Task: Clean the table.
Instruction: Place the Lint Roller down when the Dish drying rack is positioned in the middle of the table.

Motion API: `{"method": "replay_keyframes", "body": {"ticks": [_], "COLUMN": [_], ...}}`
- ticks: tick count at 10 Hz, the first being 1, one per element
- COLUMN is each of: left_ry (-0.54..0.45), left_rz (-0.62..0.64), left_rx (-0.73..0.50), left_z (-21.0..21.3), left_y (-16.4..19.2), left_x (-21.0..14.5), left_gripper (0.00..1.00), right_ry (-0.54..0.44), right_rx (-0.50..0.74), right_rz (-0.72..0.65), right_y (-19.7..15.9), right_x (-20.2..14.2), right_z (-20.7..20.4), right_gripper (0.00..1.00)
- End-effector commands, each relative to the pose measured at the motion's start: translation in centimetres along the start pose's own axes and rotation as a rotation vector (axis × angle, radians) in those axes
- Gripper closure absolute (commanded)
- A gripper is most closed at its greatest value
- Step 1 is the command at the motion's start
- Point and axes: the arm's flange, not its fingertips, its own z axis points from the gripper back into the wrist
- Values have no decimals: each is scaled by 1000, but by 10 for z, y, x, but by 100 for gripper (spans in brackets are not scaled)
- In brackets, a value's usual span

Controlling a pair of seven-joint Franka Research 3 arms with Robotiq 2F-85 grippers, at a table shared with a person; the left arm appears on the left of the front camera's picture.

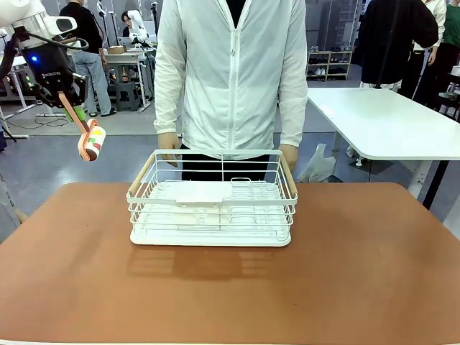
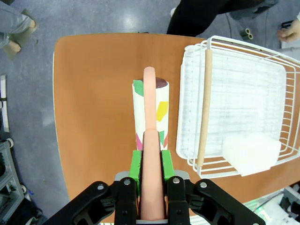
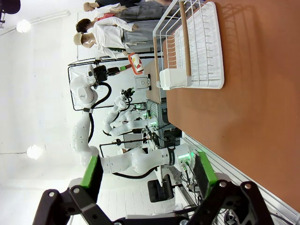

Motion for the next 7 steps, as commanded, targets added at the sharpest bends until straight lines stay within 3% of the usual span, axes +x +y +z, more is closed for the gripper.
{"method": "replay_keyframes", "body": {"ticks": [1,7], "left_ry": [-3,-3], "left_rz": [-7,-7], "left_rx": [10,10], "left_z": [2,2], "left_y": [2,2], "left_x": [0,0], "left_gripper": [79,79], "right_ry": [-2,-2], "right_rx": [-7,-7], "right_rz": [-3,-3], "right_y": [3,3], "right_x": [0,0], "right_z": [0,0], "right_gripper": [0,0]}}
